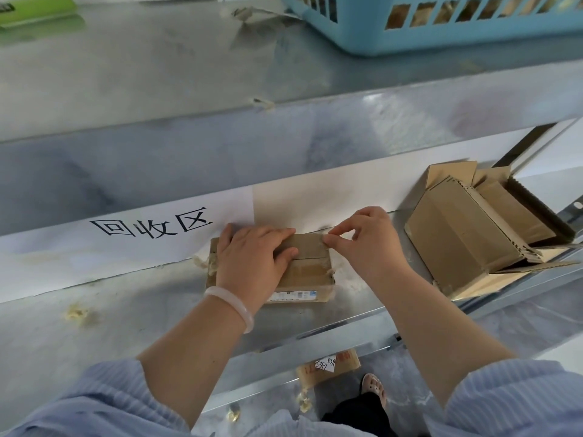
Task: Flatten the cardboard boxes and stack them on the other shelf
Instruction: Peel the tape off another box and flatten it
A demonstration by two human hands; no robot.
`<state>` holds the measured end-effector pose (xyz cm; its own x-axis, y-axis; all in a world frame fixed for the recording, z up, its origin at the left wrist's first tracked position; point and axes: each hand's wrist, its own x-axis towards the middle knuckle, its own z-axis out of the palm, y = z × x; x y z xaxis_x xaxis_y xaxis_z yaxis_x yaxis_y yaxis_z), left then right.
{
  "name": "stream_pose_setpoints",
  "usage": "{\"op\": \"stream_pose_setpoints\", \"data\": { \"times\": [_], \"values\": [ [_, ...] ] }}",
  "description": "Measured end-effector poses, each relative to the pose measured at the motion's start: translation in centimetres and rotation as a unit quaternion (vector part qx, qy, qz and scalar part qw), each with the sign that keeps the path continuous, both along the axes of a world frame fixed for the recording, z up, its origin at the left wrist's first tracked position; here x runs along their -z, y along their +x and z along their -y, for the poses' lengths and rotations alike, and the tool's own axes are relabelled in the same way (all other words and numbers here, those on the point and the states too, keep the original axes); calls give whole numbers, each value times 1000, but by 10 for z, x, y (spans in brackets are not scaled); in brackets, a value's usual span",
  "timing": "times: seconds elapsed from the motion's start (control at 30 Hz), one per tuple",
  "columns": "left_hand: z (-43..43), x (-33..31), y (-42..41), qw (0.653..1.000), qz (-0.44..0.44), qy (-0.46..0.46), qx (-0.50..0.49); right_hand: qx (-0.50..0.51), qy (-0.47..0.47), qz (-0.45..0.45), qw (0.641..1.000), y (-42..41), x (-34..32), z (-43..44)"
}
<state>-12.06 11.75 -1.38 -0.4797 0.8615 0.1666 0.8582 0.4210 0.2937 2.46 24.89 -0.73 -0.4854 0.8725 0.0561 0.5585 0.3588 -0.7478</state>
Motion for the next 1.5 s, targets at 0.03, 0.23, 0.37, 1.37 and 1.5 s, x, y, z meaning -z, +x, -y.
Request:
{"op": "stream_pose_setpoints", "data": {
  "times": [0.03, 0.23, 0.37, 1.37, 1.5],
  "values": [
    [0, 0, 0, 1000, -1, 0, 0, -21, 21, 6, 1000, 2, 0, 0],
    [2, 0, 4, 1000, 0, 29, -5, -115, 140, 6, 984, 18, 6, 10],
    [4, -1, 6, 1000, -7, 27, 0, -137, 136, 26, 981, 17, 4, 7],
    [11, 2, 7, 997, -52, -52, 30, -6, -331, -158, 930, 11, -2, 5],
    [11, 2, 6, 997, -51, -54, 32, 0, -130, -50, 990, 11, 0, 11]
  ]
}}
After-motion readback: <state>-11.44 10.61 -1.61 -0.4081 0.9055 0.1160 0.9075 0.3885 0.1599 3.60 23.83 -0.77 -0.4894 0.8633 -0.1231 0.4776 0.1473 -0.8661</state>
